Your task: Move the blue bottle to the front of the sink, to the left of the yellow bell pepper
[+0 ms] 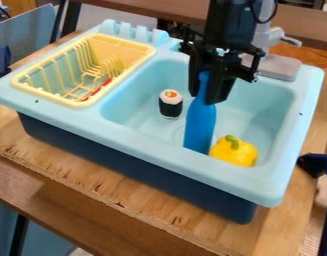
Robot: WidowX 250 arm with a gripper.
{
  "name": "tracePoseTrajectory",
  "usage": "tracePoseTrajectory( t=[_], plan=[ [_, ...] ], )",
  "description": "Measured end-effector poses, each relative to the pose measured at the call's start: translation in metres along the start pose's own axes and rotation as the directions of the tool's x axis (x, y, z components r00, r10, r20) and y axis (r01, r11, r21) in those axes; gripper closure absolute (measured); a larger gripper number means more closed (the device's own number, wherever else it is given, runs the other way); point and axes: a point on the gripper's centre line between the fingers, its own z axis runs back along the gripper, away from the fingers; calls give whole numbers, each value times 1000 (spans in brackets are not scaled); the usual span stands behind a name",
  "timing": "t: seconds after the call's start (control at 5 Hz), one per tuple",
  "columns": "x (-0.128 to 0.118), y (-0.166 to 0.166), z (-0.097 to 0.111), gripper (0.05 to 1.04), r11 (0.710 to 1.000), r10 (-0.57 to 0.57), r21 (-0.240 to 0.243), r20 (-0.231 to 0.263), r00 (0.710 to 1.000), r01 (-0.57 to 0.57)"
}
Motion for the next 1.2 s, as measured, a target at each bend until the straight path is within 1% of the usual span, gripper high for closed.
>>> tracePoseTrajectory(
  t=[0.2, 0.4, 0.6, 0.8, 1.0, 1.2],
  plan=[
    [-3, 9, -5, 784, 999, 31, -37, -5, 1000, -31],
    [-5, 14, -6, 784, 996, 56, -76, 22, 998, -54],
    [-7, 15, -6, 784, 997, 45, -72, 51, 998, -41],
    [-14, 12, -6, 784, 997, 38, -76, 65, 997, -33],
    [-17, 6, -11, 720, 994, 22, -107, 63, 998, -15],
    [-19, 1, -15, 419, 990, 9, -139, 51, 999, -2]
  ],
)
